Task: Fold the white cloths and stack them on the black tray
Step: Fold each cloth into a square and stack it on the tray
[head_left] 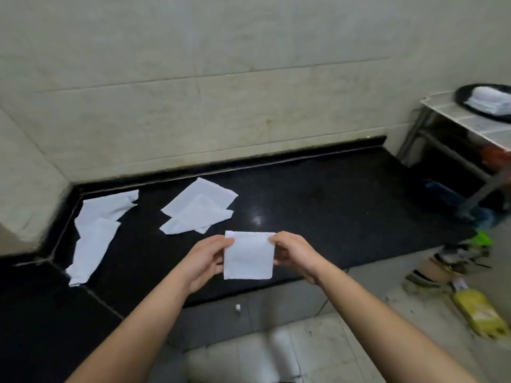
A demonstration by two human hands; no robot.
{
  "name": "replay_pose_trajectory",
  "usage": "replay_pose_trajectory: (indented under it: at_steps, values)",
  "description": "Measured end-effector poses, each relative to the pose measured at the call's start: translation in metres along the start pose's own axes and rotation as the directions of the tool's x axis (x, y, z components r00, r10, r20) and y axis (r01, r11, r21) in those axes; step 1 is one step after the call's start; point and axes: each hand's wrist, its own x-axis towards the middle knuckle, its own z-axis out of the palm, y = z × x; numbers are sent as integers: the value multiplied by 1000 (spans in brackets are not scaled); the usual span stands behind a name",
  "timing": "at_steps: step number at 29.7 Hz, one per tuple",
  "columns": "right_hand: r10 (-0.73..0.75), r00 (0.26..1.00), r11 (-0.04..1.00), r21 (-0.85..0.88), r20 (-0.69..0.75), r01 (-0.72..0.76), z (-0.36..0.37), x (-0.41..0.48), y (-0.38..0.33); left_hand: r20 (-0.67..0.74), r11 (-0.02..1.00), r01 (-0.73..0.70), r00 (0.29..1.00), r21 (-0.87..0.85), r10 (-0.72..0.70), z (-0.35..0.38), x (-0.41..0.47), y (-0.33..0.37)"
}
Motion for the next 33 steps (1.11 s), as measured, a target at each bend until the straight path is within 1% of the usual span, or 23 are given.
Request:
replay_pose_trajectory:
  at_steps: [2,4,6,7,8,10,12,17,21,24,27,29,33]
  values:
    - [36,997,997,63,-62,-32,-28,-22,9,19,999,43,999,21,-44,40,8,-9]
    - [66,989,991,126,-134,-49,-85,-65,25,76,990,105,991,95,-112,113,19,-24]
    - [113,983,986,136,-143,-94,-117,-87,36,116,981,149,980,128,-163,150,25,-38]
    - [120,978,983,157,-173,-93,-149,-108,48,153,968,171,968,183,-200,188,28,-44]
    - [121,976,982,167,-179,-91,-165,-118,56,169,960,185,960,210,-222,205,29,-47]
    - [119,959,975,214,-258,-63,-209,-144,75,222,943,182,943,279,-248,254,37,-54]
    - [110,941,970,240,-319,-32,-236,-158,86,263,939,155,934,308,-240,282,44,-55]
    - [99,912,936,348,-398,50,-295,-177,103,324,935,114,918,335,-228,348,72,-56]
    - [87,883,918,382,-461,109,-345,-176,94,363,935,77,908,345,-209,399,112,-50]
    - [88,854,919,372,-513,129,-396,-171,79,383,947,61,905,316,-187,447,150,-41]
    - [101,827,919,369,-554,135,-453,-159,54,416,953,42,893,300,-170,498,194,-17]
    - [95,821,926,353,-563,134,-485,-155,31,449,954,22,879,298,-160,528,216,2]
    - [23,793,926,311,-609,213,-550,-143,-19,523,956,-64,846,287,-100,585,261,53]
